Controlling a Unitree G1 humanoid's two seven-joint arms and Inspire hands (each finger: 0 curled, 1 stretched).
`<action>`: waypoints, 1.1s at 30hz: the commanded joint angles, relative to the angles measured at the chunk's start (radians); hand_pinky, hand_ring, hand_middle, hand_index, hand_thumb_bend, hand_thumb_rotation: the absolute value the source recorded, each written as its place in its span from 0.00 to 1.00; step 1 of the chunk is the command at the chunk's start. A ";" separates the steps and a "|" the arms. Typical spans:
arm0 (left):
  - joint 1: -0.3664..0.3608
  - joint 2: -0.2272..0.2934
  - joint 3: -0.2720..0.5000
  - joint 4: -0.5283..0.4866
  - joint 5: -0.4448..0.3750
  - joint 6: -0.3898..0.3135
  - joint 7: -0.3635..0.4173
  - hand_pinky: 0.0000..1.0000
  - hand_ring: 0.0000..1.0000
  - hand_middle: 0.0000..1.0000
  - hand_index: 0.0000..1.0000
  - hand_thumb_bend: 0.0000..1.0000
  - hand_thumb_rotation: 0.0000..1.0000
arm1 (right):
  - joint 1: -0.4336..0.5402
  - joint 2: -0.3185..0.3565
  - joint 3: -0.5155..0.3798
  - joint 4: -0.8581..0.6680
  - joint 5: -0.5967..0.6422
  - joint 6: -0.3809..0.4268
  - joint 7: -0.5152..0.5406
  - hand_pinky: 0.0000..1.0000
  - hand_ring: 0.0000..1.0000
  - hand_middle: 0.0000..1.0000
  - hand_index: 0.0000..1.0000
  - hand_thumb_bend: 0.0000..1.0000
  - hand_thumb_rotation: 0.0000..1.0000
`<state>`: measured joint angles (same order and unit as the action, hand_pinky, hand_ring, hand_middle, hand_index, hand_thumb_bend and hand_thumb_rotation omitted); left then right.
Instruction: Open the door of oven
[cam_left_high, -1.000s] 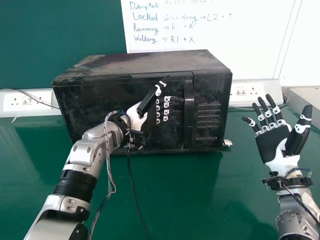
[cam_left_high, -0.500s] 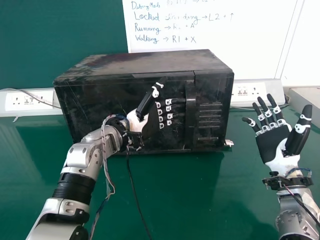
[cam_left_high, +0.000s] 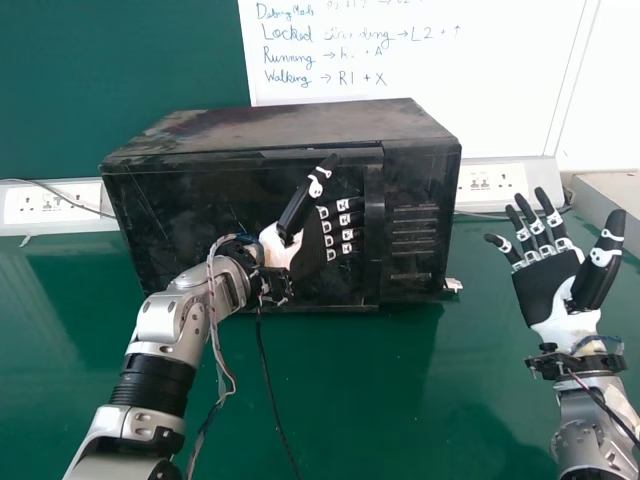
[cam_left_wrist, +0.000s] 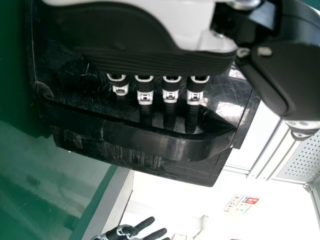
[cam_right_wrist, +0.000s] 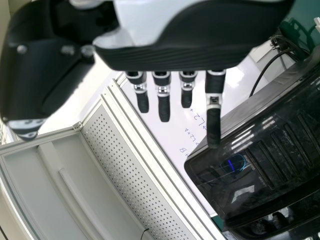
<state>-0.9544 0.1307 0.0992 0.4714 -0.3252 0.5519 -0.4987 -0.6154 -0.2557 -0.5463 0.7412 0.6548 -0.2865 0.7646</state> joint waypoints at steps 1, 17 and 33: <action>-0.002 0.000 -0.013 -0.004 0.001 -0.001 -0.010 0.51 0.76 0.92 1.00 1.00 0.73 | 0.003 -0.005 0.001 0.010 -0.003 -0.009 0.009 0.64 0.85 0.95 0.90 1.00 0.89; -0.049 0.023 -0.107 0.083 0.061 -0.091 -0.149 0.49 0.71 0.84 0.92 1.00 0.79 | 0.002 0.001 0.003 0.003 0.002 0.000 0.005 0.65 0.85 0.94 0.91 1.00 0.87; -0.061 0.045 -0.138 0.095 0.091 -0.148 -0.260 0.41 0.59 0.73 0.81 0.98 0.84 | 0.002 0.005 0.004 0.000 -0.002 -0.003 -0.006 0.63 0.83 0.93 0.90 1.00 0.87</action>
<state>-0.9972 0.1760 -0.0243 0.5630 -0.2361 0.4305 -0.7261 -0.6154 -0.2550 -0.5452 0.7412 0.6554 -0.2856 0.7630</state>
